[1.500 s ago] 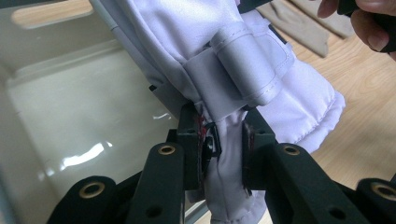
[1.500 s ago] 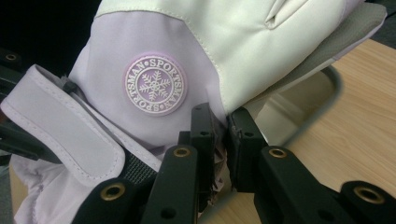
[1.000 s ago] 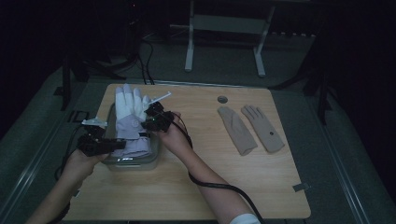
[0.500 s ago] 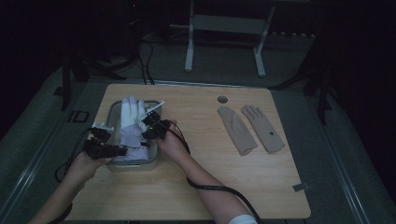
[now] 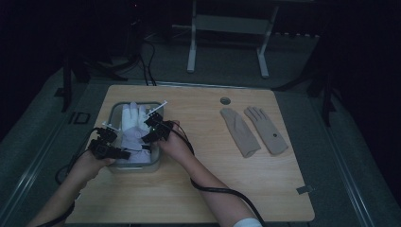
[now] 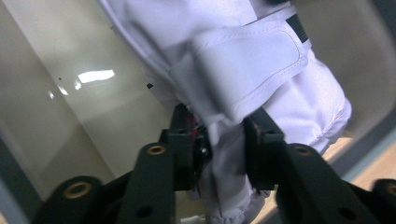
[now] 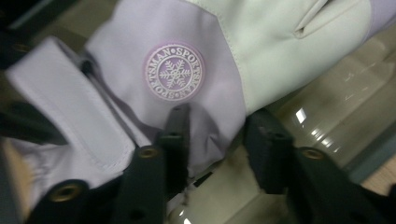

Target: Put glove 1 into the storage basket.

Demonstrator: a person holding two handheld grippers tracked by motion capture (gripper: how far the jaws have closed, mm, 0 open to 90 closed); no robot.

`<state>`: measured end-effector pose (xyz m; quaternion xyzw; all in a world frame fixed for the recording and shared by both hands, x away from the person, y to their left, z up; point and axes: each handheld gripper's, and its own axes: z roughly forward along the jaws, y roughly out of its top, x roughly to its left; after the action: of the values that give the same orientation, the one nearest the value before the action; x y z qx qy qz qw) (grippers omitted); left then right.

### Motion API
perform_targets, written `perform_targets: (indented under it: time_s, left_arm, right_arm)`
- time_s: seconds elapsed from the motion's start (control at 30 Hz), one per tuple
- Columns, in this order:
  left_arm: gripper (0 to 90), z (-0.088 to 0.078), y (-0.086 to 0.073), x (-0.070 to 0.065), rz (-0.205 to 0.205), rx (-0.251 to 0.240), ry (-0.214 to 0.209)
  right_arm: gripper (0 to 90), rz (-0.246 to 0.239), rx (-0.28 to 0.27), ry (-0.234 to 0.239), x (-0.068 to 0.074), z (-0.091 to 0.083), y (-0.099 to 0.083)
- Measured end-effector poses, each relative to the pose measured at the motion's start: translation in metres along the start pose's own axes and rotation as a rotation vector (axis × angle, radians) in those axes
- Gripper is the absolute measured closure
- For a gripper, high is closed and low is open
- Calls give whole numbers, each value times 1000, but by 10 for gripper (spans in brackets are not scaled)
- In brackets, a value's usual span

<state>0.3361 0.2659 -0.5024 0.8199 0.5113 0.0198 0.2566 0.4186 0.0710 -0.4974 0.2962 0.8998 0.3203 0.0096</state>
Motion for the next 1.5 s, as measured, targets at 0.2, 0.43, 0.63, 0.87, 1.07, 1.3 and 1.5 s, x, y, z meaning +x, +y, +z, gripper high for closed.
perform_targets:
  time_s: [0.2,0.43,0.63,0.87,1.07,1.3,1.5]
  left_arm:
    - [558,7,0,-8,26,-5,68]
    - [394,-12,-9,-10,-15,-146,95]
    - [322,-32,-11,-24,14,-262,92]
    - [331,-32,-2,-52,77,-304,76]
    - [339,-30,9,-79,132,-328,35]
    - [339,-22,18,-103,193,-337,7]
    - [339,-8,23,-123,232,-352,-17]
  right_arm:
    - [413,-6,-109,13,-4,-29,0]
    - [263,-1,-165,1,-12,-56,-4]
    - [199,-18,-182,17,-18,-70,-14]
    - [174,-70,-170,-12,-19,-80,-26]
    - [172,-68,-174,-18,-28,-92,-37]
    - [168,-74,-172,-45,-38,-108,-55]
    - [161,-63,-185,-59,-51,-120,-72]
